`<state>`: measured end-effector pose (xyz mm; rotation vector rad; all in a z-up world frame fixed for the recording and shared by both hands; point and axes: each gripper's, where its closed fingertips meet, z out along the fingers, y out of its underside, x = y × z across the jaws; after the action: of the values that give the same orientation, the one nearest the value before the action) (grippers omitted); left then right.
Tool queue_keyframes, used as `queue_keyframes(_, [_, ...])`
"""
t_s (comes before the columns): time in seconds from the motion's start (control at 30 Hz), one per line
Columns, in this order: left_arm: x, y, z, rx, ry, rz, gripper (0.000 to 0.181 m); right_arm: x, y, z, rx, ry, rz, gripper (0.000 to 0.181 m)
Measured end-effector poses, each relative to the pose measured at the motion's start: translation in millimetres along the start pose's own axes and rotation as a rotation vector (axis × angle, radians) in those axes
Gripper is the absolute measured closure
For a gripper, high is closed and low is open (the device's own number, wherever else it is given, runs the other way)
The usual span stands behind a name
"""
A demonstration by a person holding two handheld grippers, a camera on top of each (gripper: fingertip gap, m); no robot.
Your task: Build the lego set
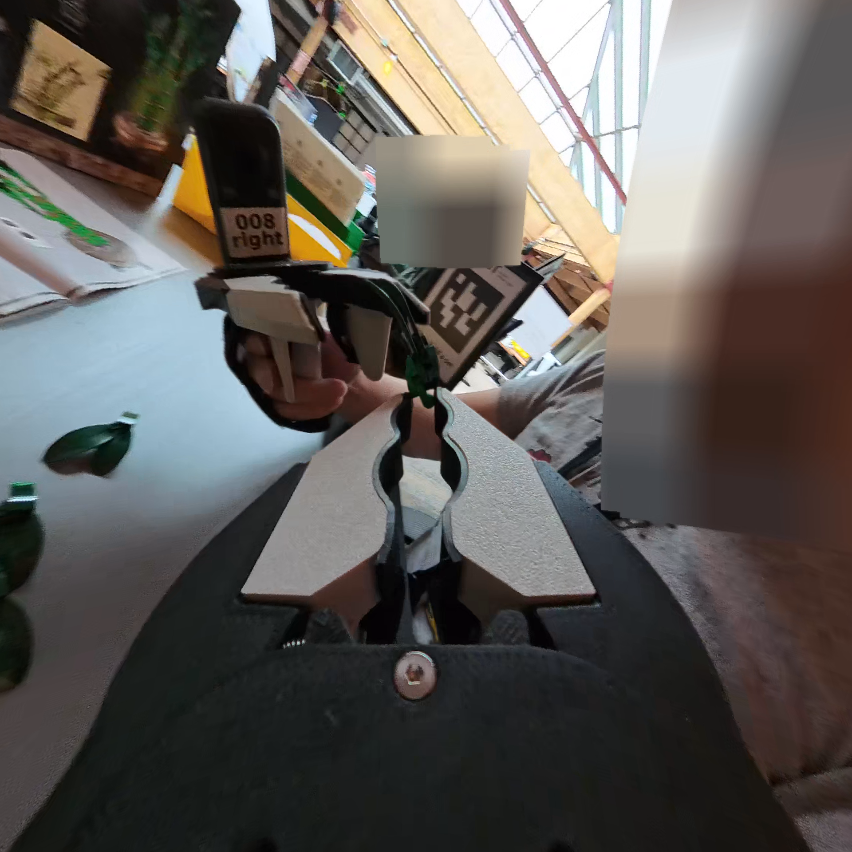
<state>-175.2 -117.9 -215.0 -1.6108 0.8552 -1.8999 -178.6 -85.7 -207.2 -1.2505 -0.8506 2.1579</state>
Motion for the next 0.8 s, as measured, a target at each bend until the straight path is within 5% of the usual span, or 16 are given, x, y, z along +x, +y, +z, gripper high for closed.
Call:
queue_keyframes(0.23, [10.8,-2.0,8.3,-0.002,0.060,-0.010,0.174,-16.5,7.5,5.5,-0.044,-0.061,-0.081,0.138])
queue_keyframes(0.5, [-23.7,-8.4,4.7,0.017,-0.285,0.208,0.174,7.4,1.7,-0.2,-0.022,0.093,-0.063,0.144])
queue_keyframes(0.8, [-26.4,-9.9,1.4,0.014,-0.390,0.309,0.174,4.8,-20.6,-16.3,0.056,0.129,-0.075,0.176])
